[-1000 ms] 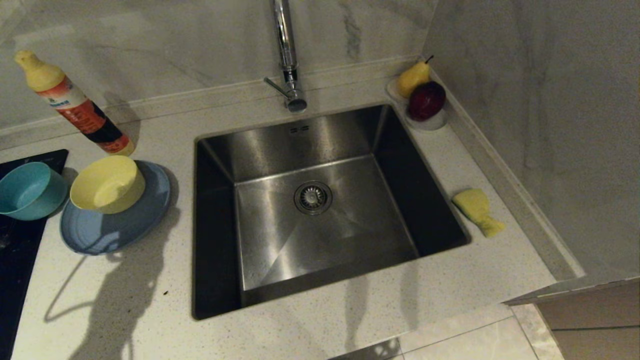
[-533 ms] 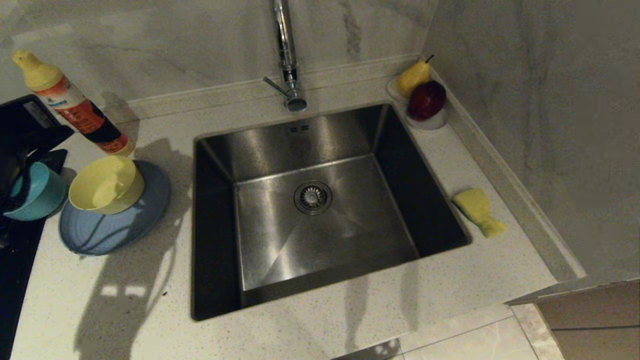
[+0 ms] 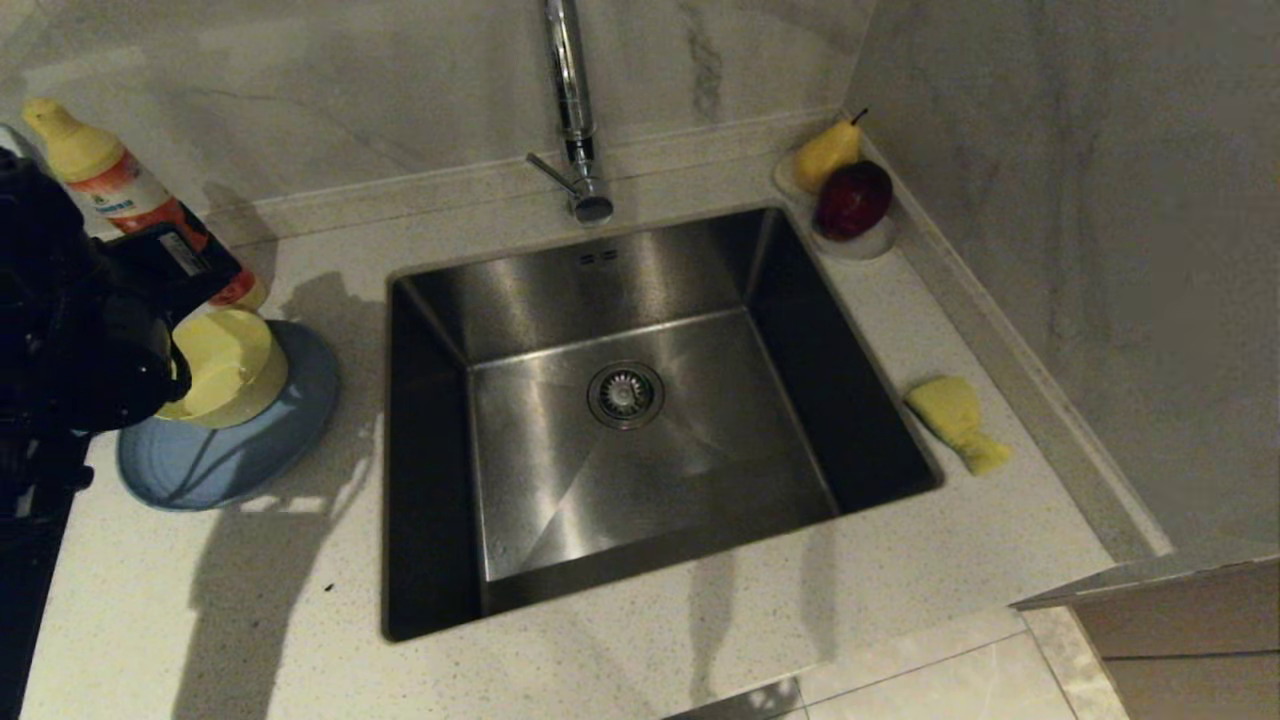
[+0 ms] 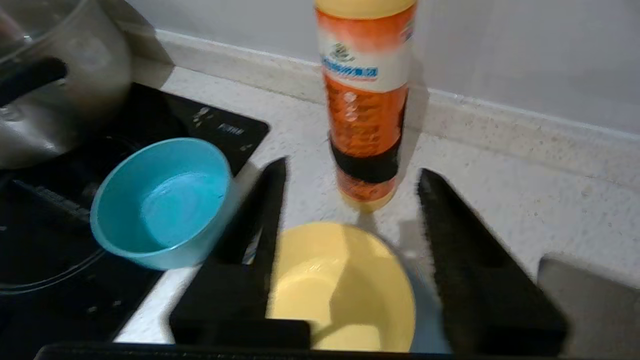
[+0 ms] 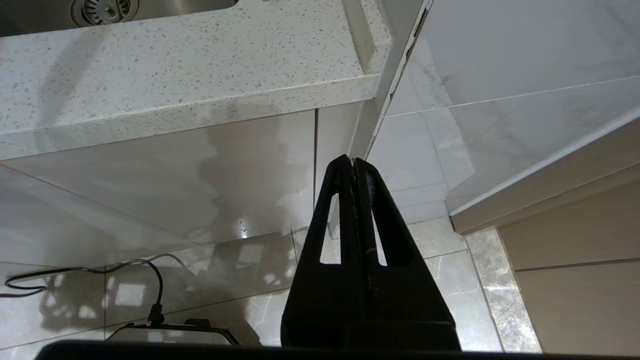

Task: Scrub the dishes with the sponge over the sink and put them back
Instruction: Grab the dish soap

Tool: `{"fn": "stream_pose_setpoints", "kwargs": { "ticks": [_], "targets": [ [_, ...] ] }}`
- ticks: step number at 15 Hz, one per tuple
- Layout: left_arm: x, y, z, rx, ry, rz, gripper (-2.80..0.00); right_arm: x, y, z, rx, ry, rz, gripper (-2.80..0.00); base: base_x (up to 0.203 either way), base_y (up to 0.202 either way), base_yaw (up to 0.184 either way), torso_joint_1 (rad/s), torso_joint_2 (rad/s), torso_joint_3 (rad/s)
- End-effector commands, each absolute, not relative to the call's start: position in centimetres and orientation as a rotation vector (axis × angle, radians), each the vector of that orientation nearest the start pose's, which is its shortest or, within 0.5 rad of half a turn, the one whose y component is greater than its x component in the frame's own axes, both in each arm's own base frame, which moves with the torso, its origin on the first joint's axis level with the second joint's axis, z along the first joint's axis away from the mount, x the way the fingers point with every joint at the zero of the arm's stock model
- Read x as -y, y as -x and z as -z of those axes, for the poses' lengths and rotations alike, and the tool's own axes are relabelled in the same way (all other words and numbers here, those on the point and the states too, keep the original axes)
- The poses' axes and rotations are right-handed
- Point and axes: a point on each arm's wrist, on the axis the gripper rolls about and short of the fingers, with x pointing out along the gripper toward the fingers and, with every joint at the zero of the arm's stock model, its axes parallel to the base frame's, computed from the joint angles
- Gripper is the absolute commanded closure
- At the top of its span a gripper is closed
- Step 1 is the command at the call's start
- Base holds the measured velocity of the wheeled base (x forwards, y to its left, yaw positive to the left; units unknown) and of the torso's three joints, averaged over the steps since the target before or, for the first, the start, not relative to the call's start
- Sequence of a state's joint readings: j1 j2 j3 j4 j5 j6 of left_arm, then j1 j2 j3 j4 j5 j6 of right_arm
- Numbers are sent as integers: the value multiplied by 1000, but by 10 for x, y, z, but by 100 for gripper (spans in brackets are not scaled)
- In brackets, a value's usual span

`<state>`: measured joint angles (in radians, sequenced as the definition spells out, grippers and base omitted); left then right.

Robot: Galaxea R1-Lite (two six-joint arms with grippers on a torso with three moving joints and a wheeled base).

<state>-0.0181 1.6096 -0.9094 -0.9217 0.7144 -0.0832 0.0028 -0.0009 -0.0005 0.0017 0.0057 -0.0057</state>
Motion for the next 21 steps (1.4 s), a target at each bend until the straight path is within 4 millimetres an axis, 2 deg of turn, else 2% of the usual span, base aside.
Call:
{"fn": "stream_pose_setpoints", "kwargs": {
  "ticks": [1, 6, 10, 15, 19, 21],
  "targets": [
    [-10, -295, -264, 249, 167, -688, -280, 0, 23, -75, 1, 6, -9, 0, 0, 0, 0, 0, 0, 0],
    [-26, -295, -259, 291, 213, -735, -280, 0, 23, -75, 1, 6, -9, 0, 0, 0, 0, 0, 0, 0],
    [-44, -320, -235, 248, 236, -779, -280, 0, 23, -76, 2, 6, -9, 0, 0, 0, 0, 0, 0, 0],
    [-47, -340, -239, 295, 265, -709, -280, 0, 23, -75, 0, 6, -9, 0, 0, 0, 0, 0, 0, 0],
    [-49, -363, -231, 288, 262, -706, -280, 0, 23, -76, 2, 6, -9, 0, 0, 0, 0, 0, 0, 0],
    [-51, -370, -234, 308, 267, -697, -280, 0, 23, -75, 0, 6, -9, 0, 0, 0, 0, 0, 0, 0]
  ]
}}
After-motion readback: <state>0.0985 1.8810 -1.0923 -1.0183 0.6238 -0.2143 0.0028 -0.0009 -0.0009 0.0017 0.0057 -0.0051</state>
